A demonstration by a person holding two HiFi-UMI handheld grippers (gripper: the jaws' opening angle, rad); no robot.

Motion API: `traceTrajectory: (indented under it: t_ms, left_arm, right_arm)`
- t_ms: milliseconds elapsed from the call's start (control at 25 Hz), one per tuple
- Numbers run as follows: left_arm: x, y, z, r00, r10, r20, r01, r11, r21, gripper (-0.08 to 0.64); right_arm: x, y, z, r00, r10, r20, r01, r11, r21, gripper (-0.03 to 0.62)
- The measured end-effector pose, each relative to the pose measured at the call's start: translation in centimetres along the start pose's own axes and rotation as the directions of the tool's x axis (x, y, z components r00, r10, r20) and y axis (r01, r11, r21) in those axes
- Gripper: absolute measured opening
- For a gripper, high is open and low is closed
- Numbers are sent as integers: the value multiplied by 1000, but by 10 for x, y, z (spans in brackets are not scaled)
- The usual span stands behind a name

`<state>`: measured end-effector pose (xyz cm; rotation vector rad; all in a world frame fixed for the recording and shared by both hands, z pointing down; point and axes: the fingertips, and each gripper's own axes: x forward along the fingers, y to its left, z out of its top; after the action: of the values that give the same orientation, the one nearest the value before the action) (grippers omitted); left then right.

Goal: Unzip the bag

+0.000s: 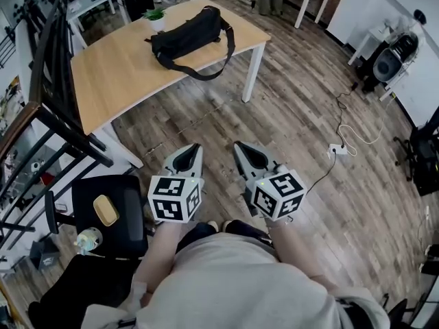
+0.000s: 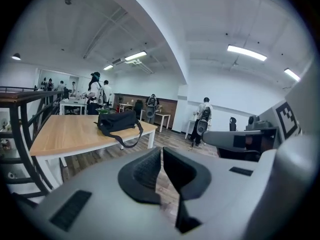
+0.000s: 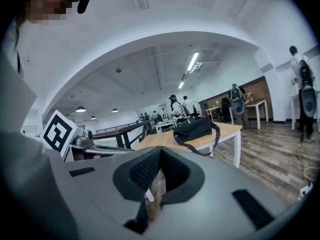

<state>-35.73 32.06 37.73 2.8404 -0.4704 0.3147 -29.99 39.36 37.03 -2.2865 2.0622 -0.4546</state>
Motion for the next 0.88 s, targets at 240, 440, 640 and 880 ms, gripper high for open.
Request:
traceTrajectory:
  t_ms: [240, 440, 640, 880]
  left_arm:
    - [-8, 14, 2, 1000, -2, 23, 2, 1000, -9, 31]
    - [-5, 19, 2, 1000, -4, 28, 4, 1000, -10, 37]
    - [10, 23, -4, 1000, -12, 10, 12, 1000, -28, 163]
    - [40, 39, 0, 1000, -1, 0, 1, 999, -47, 163]
  right_arm:
    - [2, 0, -4, 998, -58, -6, 58, 998, -24, 8]
    - [3, -2, -11, 995, -96, -19, 96, 995, -20, 61]
    - [13, -11, -10, 993, -118, -26, 117, 992, -37, 84]
    - [47, -36, -9, 993, -105, -48, 104, 994, -28, 124]
